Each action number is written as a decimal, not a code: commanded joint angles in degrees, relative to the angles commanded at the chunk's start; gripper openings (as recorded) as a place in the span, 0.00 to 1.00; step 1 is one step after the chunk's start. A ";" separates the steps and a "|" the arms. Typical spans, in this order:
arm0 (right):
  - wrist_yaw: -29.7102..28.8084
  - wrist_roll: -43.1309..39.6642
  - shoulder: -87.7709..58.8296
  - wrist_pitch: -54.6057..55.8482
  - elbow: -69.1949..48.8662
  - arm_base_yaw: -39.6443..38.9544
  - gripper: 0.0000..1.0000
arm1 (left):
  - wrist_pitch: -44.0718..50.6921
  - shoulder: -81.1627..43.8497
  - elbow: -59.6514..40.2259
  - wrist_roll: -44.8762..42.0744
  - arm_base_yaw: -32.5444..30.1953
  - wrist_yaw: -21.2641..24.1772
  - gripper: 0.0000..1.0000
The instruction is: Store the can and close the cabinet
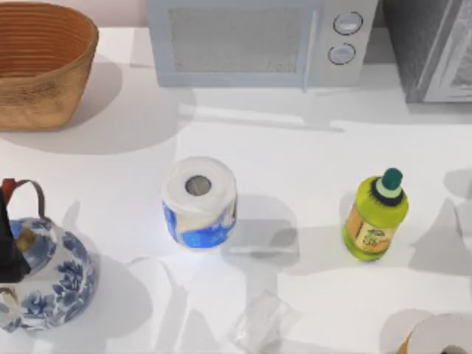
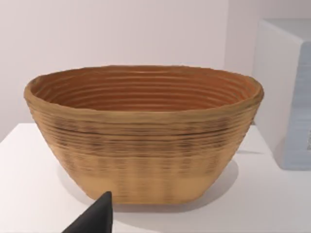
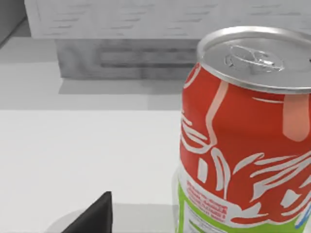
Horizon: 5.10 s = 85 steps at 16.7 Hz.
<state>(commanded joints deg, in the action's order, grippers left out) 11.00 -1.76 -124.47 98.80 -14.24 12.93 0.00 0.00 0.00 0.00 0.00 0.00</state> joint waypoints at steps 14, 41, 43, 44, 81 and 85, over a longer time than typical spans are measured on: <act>-2.51 0.44 -3.96 -9.58 -13.80 -2.33 0.92 | 0.00 0.00 0.00 0.00 0.00 0.00 1.00; -2.30 1.27 4.36 -18.25 -14.93 -2.32 0.00 | 0.00 0.00 0.00 0.00 0.00 0.00 1.00; -2.23 1.00 10.53 -25.50 -15.63 -2.38 0.00 | 0.00 0.00 0.00 0.00 0.00 0.00 1.00; -2.28 0.64 14.13 -29.91 -16.03 -2.38 0.00 | 0.00 0.00 0.00 0.00 0.00 0.00 1.00; -10.79 1.76 123.57 -98.15 13.72 -12.84 0.00 | 0.00 0.00 0.00 0.00 0.00 0.00 1.00; -11.00 1.76 124.47 -98.80 14.24 -12.93 0.00 | 0.00 0.00 0.00 0.00 0.00 0.00 1.00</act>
<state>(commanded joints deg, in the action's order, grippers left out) 0.00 0.00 0.00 0.00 0.00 0.00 0.00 0.00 0.00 0.00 0.00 0.00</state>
